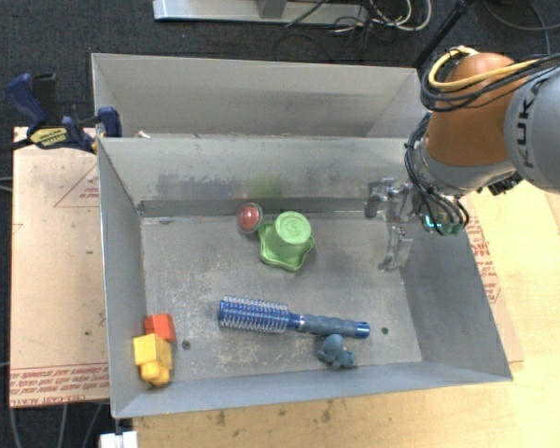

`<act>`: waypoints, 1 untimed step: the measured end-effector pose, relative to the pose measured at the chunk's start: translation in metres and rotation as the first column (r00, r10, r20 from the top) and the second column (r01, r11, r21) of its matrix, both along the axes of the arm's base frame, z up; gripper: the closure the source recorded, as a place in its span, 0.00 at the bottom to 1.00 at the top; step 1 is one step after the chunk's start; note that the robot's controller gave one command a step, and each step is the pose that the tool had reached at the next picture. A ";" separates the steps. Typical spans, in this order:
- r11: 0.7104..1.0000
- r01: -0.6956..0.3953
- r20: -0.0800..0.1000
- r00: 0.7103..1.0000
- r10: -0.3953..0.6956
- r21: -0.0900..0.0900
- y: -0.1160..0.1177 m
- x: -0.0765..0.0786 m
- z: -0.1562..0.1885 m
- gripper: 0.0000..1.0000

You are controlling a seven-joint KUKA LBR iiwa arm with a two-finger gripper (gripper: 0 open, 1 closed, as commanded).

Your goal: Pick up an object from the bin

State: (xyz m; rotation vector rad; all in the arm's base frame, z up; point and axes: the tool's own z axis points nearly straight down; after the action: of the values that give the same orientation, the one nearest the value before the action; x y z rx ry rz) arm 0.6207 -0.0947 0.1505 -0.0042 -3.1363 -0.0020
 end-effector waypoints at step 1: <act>0.827 -0.562 0.004 0.827 0.562 0.000 -0.039 -0.058 -0.034 0.00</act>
Offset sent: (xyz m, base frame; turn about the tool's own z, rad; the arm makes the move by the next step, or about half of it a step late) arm -0.0574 -0.0379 -0.0325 -0.6008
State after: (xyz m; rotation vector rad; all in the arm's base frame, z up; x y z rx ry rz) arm 0.5627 -0.1333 0.1167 0.9189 -3.0027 -0.0014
